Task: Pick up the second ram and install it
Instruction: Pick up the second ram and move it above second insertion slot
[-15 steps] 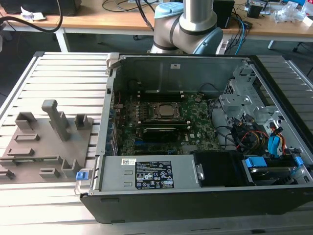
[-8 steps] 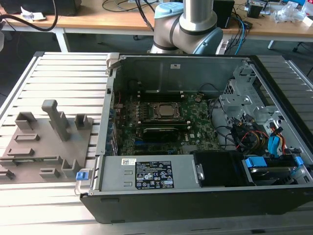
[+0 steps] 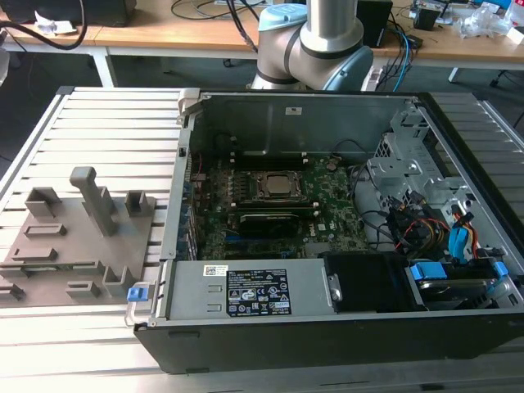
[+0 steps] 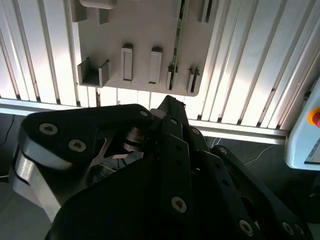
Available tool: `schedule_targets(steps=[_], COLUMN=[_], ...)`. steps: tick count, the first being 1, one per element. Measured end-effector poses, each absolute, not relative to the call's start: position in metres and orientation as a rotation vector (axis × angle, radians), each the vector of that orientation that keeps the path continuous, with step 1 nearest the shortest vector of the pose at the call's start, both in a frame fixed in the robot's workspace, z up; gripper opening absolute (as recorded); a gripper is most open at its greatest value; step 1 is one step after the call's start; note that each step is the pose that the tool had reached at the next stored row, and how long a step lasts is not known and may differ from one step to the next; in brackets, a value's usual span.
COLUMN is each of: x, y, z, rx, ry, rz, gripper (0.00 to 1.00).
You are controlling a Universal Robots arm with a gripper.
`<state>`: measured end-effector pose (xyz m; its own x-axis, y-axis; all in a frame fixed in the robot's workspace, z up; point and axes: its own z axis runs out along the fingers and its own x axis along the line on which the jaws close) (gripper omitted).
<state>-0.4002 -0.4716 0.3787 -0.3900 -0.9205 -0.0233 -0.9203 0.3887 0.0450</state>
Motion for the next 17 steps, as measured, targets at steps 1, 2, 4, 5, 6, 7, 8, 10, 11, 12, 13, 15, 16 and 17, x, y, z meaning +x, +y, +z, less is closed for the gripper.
schedule_targets(steps=[1,2,4,5,6,7,8,10,11,12,13,15,16,17], x=[-0.4002,-0.4002,-0.4002,-0.4002,-0.4002,-0.4002,-0.4002,-0.4002,-0.4002,-0.4002,-0.4002,-0.4003,-0.4002,-0.4002], y=[-0.4716,-0.4716,-0.4716,-0.4716,-0.4716,-0.4716,-0.4716,-0.4716,-0.4716,-0.4716,-0.4716,-0.4716,-0.4716,-0.4716], z=[0.3787,0.3787,0.3786,0.3787,0.3787,0.3786,0.3786,0.3787,0.3787,0.3787,0.3787,0.3787,0.3787,0.3787], rx=[1.758,1.781,1.8,1.817,1.827,1.836,1.847,1.876,1.898,1.908,1.917,1.936,1.957,1.973], ry=[-2.595,-2.579,-2.565,-2.553,-2.546,-2.539,-2.531,-2.508,-2.491,-2.484,-2.476,-2.461,-2.444,-2.431], rz=[-0.079,-0.079,-0.079,-0.079,-0.079,-0.079,-0.079,-0.078,-0.078,-0.078,-0.078,-0.078,-0.078,-0.078], gripper=[0.11,0.11,0.11,0.11,0.11,0.11,0.11,0.11,0.11,0.11,0.11,0.11,0.11,0.11])
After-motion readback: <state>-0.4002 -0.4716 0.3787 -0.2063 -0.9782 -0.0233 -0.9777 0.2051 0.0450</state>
